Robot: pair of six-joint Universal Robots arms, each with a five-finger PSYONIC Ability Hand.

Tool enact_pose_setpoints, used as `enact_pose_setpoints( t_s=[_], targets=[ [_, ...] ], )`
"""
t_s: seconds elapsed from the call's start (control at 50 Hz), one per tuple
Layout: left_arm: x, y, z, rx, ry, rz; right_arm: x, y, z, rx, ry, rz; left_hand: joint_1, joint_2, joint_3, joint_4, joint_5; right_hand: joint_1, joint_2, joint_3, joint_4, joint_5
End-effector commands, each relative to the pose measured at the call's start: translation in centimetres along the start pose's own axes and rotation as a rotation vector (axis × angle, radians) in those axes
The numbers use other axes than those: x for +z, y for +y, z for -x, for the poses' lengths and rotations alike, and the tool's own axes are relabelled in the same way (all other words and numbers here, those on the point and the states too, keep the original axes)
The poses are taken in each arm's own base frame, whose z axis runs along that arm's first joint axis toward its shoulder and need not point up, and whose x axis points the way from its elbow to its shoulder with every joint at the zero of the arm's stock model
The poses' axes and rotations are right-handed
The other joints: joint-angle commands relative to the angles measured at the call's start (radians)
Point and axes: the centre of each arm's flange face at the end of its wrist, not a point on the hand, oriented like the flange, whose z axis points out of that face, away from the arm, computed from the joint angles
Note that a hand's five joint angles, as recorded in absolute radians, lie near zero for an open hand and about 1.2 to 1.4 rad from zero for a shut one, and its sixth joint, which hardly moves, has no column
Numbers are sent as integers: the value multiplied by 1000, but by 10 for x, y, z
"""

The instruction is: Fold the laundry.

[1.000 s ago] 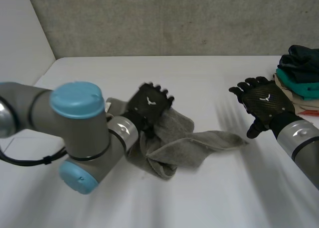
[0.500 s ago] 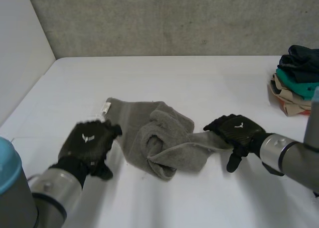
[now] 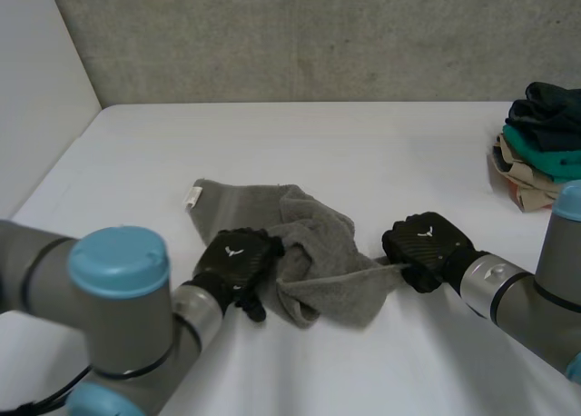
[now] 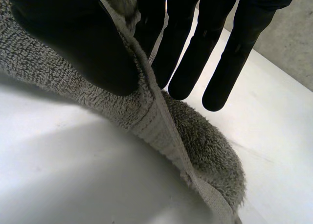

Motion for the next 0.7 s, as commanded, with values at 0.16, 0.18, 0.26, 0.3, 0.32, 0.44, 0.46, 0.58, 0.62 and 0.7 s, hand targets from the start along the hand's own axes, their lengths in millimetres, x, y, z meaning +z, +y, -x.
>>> enact_pose_setpoints(
  t_s=[0.16,0.18,0.26,0.3,0.32,0.44,0.46,0.58,0.62,0.7],
  targets=[
    [50,-4,-18,83,26,-57,-7,-6,-3,-8,22,-13,985,1000,1003,1010,1014,289,222,212,201,234],
    [50,-7,-16,88,7,-63,-7,-9,-6,-17,34,-19,985,1000,1004,1010,1014,289,222,212,201,234],
    [33,-44,-9,94,-40,-148,-12,-28,-19,-53,113,-54,985,1000,1004,1010,1014,289,222,212,201,234],
    [20,-66,-7,89,-52,-201,-16,-40,-26,-75,154,-78,985,1000,1004,1010,1014,289,222,212,201,234],
    [12,-75,-6,90,-55,-223,-21,-51,-32,-94,197,-94,985,1000,1004,1010,1014,289,222,212,201,234],
    [-52,-130,-1,90,-47,-326,-55,-109,-54,-203,339,-197,985,1000,1004,1010,1014,289,222,212,201,234],
    [-59,-136,-1,92,-40,-333,-60,-117,-56,-218,355,-212,985,1000,1004,1010,1014,289,222,212,201,234],
    [-77,-158,13,99,-3,-345,-85,-153,-58,-285,404,-286,985,1000,1004,1010,1014,289,222,212,201,234],
    [-73,-159,24,101,-19,-339,-83,-151,-57,-283,396,-278,985,1000,1004,1010,1014,289,222,212,201,234],
    [-34,-137,61,120,-93,-237,-64,-139,-39,-273,321,-241,985,1000,1004,1010,1014,289,222,212,201,234]
  ],
)
